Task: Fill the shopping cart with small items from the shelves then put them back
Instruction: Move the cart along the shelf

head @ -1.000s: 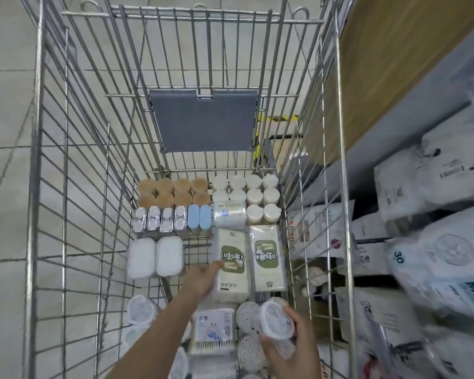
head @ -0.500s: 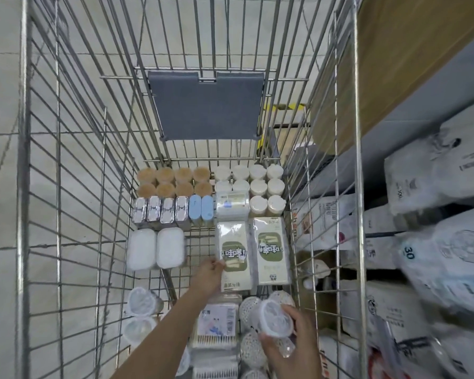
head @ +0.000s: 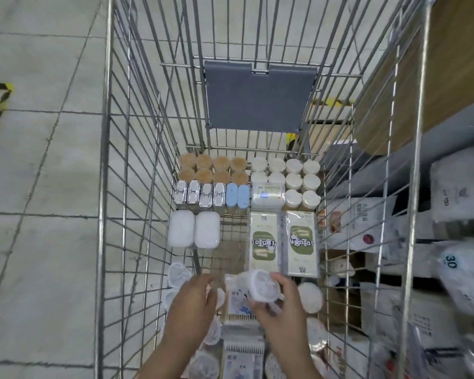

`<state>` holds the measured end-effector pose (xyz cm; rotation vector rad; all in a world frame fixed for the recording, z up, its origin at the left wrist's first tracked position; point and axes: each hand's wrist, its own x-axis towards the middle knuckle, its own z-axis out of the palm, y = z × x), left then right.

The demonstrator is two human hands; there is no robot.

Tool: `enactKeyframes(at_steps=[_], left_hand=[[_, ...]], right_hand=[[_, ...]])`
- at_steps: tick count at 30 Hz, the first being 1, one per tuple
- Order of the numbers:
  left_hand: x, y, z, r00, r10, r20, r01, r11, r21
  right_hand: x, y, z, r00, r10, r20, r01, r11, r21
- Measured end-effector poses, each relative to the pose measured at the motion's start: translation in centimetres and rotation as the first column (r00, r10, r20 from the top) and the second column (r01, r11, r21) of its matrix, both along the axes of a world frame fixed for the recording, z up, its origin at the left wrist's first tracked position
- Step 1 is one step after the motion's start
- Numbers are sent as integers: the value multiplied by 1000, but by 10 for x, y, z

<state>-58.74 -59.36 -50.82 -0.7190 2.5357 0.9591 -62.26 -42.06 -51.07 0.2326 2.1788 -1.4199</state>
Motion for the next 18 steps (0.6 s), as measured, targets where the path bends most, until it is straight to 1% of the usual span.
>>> enactKeyframes(at_steps=[1, 2, 6, 10, 12, 14, 18], left_hand=[[17, -5, -3, 998, -57, 6, 57, 993, -104], [33, -9, -7, 994, -102, 35, 106, 981, -162], [62, -18, -33, 972, -173, 156, 215, 926, -312], [67, -18, -46, 948, -246, 201, 302, 894, -332], [67, -17, -50, 952, -241, 191, 293, 897, -329], [65, -17, -50, 958, -225, 180, 274, 904, -327], [64, -17, -52, 966, -186, 177, 235, 921, -312]], right_hand=[[-2, -12, -2, 999, 44, -17, -44, 999, 9], [-4, -25, -3, 995, 93, -36, -92, 996, 15], [-10, -71, -15, 960, 272, -61, -266, 959, 98], [-8, -96, -36, 935, 347, -67, -327, 922, 207], [-7, -103, -44, 918, 396, -2, -380, 882, 280], [-7, -105, -51, 894, 447, 34, -436, 849, 297], [-8, -105, -58, 852, 524, 18, -508, 816, 275]])
